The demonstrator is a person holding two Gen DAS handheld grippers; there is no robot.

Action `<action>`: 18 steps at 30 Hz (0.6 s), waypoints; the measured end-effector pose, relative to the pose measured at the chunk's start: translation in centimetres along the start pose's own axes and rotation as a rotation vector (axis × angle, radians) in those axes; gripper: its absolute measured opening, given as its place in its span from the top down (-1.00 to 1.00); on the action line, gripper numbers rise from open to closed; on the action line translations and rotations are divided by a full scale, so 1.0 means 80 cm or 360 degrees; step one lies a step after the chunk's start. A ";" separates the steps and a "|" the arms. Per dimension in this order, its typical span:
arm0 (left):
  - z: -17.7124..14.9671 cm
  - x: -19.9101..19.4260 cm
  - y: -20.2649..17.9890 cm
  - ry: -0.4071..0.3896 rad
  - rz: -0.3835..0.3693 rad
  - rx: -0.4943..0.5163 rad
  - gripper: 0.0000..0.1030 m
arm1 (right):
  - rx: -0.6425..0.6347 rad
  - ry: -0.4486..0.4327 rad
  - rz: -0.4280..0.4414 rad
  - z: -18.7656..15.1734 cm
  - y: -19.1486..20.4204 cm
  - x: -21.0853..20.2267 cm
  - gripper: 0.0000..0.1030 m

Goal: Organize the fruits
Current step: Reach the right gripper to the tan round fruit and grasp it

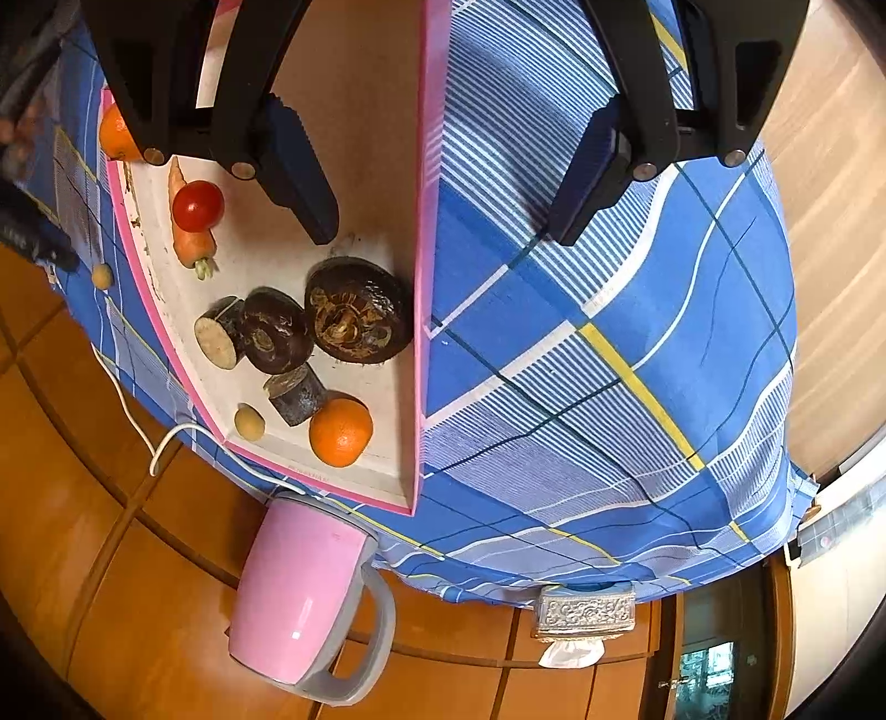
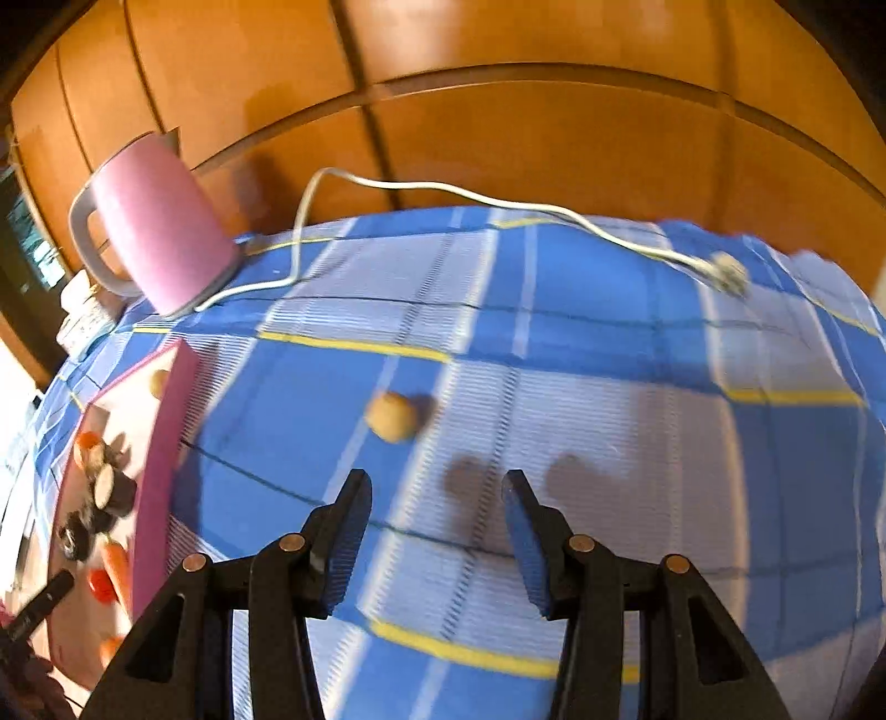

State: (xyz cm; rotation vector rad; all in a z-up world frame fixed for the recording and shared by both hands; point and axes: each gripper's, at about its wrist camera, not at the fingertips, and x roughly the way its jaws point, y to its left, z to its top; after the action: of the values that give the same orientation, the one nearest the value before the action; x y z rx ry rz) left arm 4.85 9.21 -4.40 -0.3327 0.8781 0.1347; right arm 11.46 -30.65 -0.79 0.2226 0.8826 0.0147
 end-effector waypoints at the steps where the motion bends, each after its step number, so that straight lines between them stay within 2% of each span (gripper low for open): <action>1: 0.000 0.000 0.001 -0.0002 0.0000 -0.0009 -0.54 | -0.0010 0.0001 0.0000 0.009 0.008 0.009 0.04; 8: -0.004 0.002 0.007 -0.0007 0.0024 -0.0050 -0.62 | -0.0050 0.0078 -0.0042 0.035 0.024 0.054 0.06; 10: -0.004 0.002 0.007 -0.0007 0.0026 -0.0055 -0.63 | -0.0096 0.0144 -0.0107 0.036 0.028 0.074 0.50; 13: -0.004 0.002 0.008 -0.0009 0.0033 -0.0060 -0.64 | -0.0162 0.0135 -0.0139 0.031 0.033 0.079 0.51; 18: -0.004 0.003 0.008 -0.0008 0.0040 -0.0057 -0.66 | -0.0131 0.0119 -0.0083 0.025 0.025 0.061 0.51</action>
State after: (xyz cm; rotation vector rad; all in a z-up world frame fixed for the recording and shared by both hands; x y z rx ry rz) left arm 4.61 9.74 -4.93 -0.3548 0.8757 0.1749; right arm 16.29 -28.58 -2.91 0.1226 0.9601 0.0111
